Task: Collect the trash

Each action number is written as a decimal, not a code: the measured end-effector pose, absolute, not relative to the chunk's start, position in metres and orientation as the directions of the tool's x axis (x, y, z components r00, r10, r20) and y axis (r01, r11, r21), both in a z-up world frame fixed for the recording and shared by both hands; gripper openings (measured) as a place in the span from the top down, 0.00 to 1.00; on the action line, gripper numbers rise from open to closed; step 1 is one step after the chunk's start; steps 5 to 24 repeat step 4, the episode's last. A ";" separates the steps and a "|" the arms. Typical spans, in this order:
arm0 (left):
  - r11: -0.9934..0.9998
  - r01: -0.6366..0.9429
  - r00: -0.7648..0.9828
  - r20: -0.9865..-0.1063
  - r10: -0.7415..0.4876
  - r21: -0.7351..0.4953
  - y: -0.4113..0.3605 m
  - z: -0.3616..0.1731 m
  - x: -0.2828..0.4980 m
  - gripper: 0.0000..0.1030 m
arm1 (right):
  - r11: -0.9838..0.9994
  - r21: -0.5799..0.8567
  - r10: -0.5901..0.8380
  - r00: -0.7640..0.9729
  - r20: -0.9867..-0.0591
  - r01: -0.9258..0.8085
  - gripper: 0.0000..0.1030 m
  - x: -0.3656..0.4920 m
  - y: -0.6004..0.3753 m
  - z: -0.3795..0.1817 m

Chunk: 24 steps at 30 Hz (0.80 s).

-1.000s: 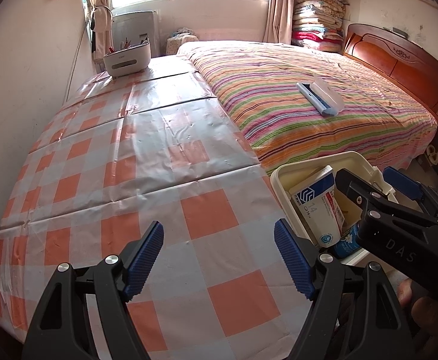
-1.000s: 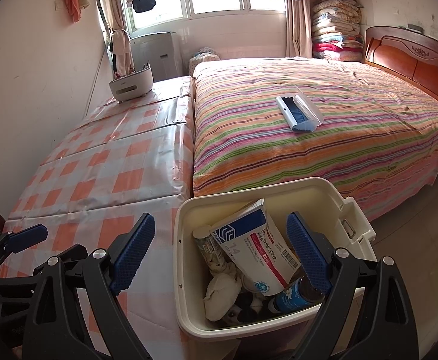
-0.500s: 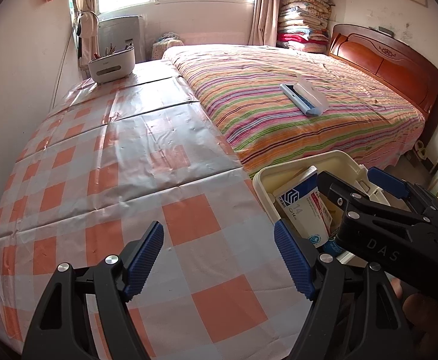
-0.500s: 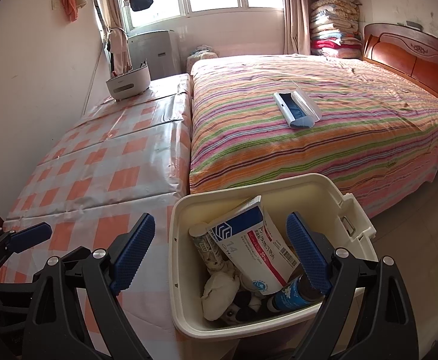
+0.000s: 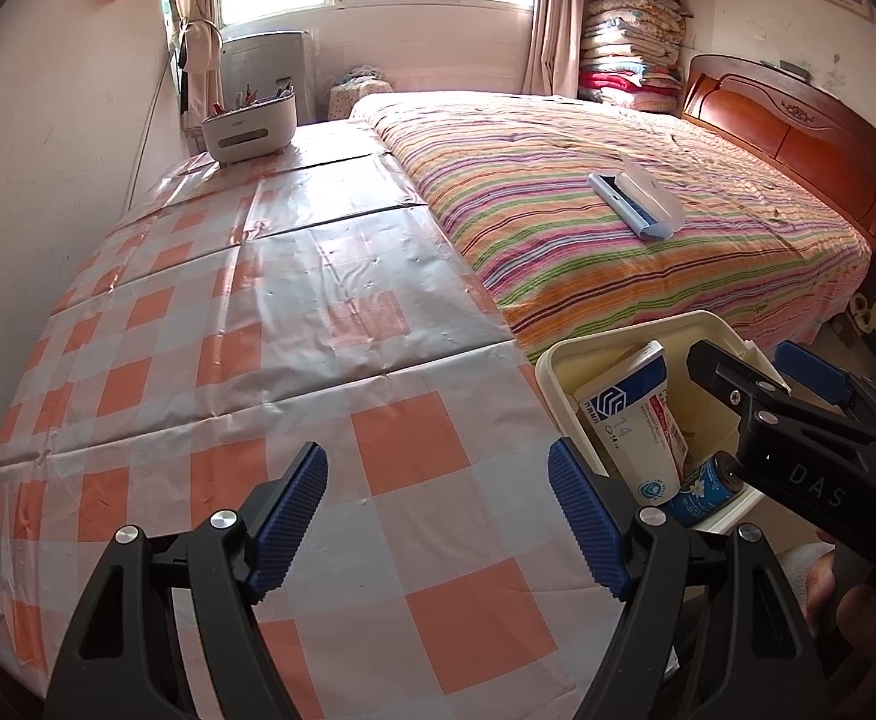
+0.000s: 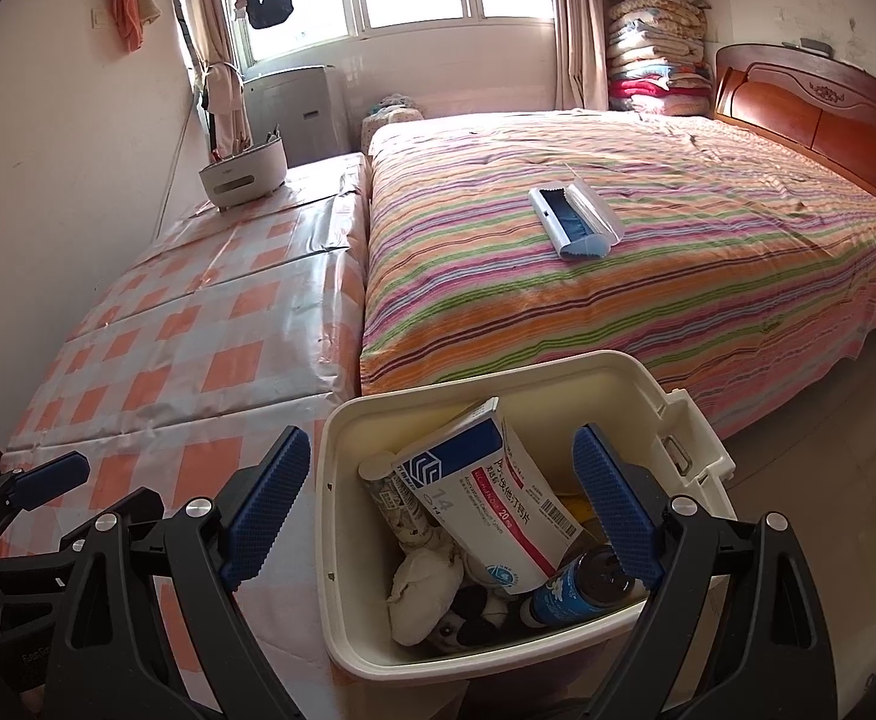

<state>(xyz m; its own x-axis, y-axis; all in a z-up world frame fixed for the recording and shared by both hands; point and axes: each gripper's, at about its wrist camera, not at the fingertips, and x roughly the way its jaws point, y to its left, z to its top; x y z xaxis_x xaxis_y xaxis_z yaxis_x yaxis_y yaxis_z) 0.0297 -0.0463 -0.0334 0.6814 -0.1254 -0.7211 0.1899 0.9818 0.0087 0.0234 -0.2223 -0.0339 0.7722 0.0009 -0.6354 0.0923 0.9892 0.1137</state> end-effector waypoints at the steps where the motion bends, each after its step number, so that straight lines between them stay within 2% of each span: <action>1: 0.983 0.183 0.684 -0.720 -0.122 0.007 -0.045 -0.033 0.030 0.28 | 0.989 0.116 0.003 0.772 -0.636 0.091 0.14 0.023 -0.222 -0.034; 24: 0.984 0.178 0.683 -0.719 -0.126 -0.003 -0.040 -0.032 0.031 0.28 | 0.989 0.116 0.007 0.771 -0.637 0.087 0.15 0.024 -0.220 -0.033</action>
